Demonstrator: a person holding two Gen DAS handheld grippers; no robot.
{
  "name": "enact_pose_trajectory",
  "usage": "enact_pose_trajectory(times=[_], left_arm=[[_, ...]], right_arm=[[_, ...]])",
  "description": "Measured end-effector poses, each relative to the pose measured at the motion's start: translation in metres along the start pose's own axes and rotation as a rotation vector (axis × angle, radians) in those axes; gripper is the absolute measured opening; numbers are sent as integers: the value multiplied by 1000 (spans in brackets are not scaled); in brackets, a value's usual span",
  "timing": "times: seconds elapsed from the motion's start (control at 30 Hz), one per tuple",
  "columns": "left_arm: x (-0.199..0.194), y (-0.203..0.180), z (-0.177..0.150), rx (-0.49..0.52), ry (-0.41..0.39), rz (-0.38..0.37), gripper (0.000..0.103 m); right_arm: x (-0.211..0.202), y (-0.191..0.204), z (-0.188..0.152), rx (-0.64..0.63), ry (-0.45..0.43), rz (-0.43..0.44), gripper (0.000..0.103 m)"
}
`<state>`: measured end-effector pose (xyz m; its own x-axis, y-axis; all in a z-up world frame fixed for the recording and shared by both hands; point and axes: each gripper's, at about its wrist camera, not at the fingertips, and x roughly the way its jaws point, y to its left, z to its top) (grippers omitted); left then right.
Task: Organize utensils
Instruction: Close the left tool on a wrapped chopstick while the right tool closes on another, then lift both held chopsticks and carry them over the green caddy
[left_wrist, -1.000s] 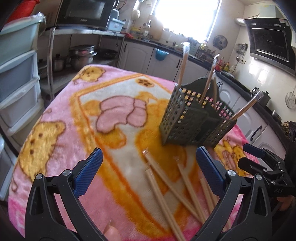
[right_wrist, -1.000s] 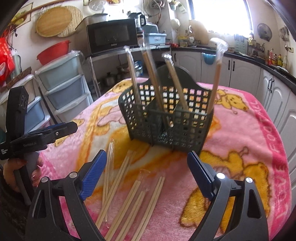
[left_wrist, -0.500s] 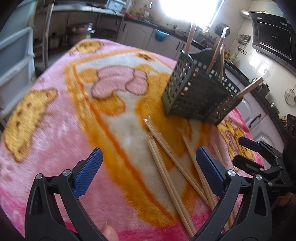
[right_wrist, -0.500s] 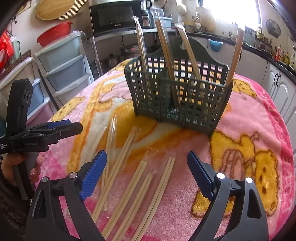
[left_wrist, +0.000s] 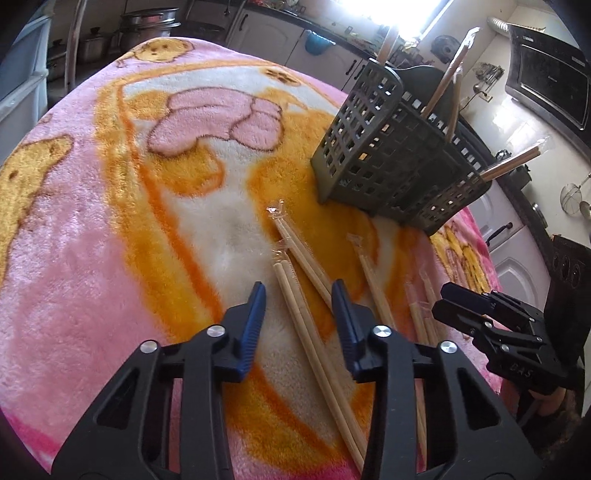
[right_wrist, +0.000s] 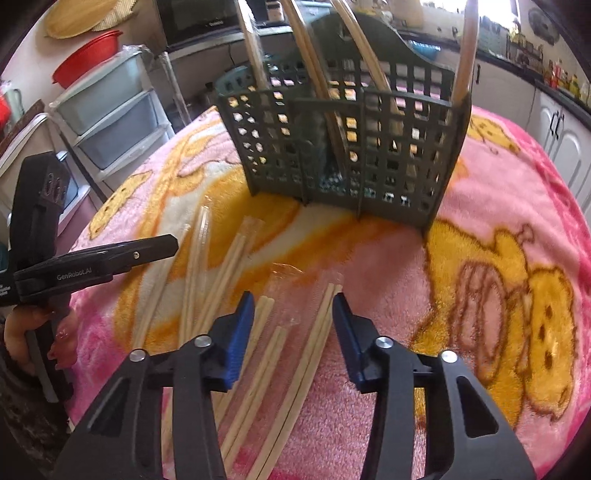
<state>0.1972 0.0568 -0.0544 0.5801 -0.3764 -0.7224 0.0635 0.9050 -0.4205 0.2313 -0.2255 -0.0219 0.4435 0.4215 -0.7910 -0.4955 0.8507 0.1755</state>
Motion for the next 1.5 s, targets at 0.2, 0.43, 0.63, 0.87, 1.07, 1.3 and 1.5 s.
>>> enact_pose_trajectory(times=[0.2, 0.43, 0.63, 0.87, 1.07, 1.3, 1.5], left_arm=[[6, 6, 4, -29, 7, -7, 21], [12, 9, 10, -26, 12, 12, 17], [15, 12, 13, -24, 12, 7, 14], [18, 19, 18, -41, 17, -12, 9], [18, 28, 21, -92, 33, -56, 6], [4, 29, 27, -103, -6, -76, 5], [-20, 18, 36, -64, -74, -81, 4]], right_arm=[[13, -16, 6, 79, 38, -1, 31], [25, -27, 15, 106, 72, -2, 22], [27, -39, 15, 137, 59, 19, 14], [23, -45, 15, 159, 49, 40, 13], [11, -50, 15, 154, 23, 36, 13], [-9, -51, 18, 151, -39, 51, 13], [-29, -42, 23, 111, -99, 41, 12]])
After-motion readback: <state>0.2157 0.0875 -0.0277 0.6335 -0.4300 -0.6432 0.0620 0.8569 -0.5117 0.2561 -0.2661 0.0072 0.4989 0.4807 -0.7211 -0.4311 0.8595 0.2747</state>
